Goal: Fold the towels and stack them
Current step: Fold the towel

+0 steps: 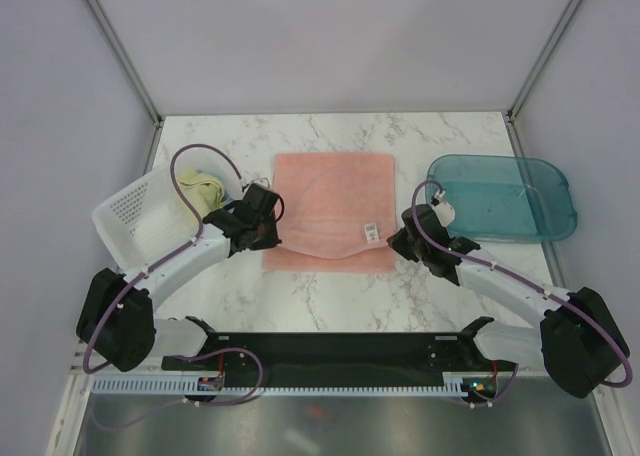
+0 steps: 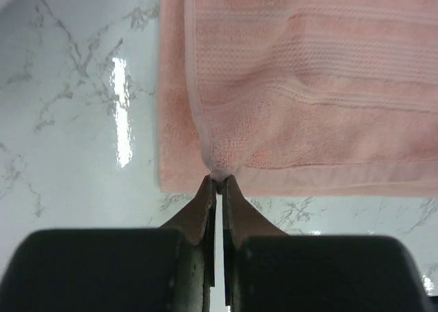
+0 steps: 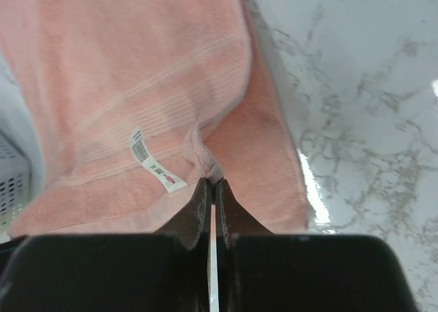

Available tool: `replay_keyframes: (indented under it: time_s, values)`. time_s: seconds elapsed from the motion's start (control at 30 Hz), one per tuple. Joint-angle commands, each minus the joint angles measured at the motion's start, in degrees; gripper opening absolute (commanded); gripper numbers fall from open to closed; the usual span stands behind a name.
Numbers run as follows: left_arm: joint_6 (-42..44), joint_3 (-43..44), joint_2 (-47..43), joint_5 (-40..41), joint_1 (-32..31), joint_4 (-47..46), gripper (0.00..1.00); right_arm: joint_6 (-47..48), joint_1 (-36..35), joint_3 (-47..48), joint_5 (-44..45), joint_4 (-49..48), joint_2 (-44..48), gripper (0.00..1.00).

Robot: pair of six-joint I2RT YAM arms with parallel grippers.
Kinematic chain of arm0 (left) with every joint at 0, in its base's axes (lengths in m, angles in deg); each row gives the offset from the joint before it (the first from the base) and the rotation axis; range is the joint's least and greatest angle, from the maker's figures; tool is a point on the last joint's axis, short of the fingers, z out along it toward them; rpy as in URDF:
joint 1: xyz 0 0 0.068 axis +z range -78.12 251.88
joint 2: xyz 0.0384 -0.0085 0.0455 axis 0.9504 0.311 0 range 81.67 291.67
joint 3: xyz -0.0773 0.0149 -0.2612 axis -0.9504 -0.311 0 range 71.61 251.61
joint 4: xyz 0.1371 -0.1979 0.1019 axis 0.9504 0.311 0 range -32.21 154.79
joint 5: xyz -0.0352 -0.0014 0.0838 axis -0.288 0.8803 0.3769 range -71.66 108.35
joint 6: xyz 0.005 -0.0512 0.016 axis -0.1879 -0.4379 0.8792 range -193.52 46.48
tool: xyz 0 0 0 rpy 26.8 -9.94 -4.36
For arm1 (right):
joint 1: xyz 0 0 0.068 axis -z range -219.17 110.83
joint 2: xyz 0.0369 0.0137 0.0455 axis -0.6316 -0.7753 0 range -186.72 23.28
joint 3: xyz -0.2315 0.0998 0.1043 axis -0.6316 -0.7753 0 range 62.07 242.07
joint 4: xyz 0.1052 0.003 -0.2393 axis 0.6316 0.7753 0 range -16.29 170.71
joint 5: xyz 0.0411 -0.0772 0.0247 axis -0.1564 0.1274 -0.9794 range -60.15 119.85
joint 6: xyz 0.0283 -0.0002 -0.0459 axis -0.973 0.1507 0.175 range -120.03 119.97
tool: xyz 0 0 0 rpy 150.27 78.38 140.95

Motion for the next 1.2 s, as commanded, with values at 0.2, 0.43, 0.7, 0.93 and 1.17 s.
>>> replay_keyframes:
  time_s: [0.2, 0.43, 0.7, 0.93, 1.17]
  values:
    - [1.14, 6.61, -3.68, 5.12, 0.00, 8.02, 0.02, 5.71, -0.08, 9.06, -2.30, 6.65, -0.90, 0.00]
    - [-1.84, -0.05, -4.39, 4.60, 0.00, 9.25, 0.02, 2.29, -0.16, -0.50, -9.77, 1.30, 1.91, 0.00]
    - [-2.90, -5.16, -0.08, 4.51, 0.00, 6.79, 0.02, 1.23, -0.08, -12.56, -12.41, -8.73, 2.97, 0.00]
    - [-3.26, -4.29, -2.44, 3.63, 0.00, 6.96, 0.02, 0.88, -0.08, -11.87, -12.32, -8.83, 6.75, 0.00]
    - [-3.25, 6.01, -7.62, 5.91, 0.00, 17.77, 0.02, 1.32, -0.08, -2.02, -17.31, -2.32, 8.86, 0.00]
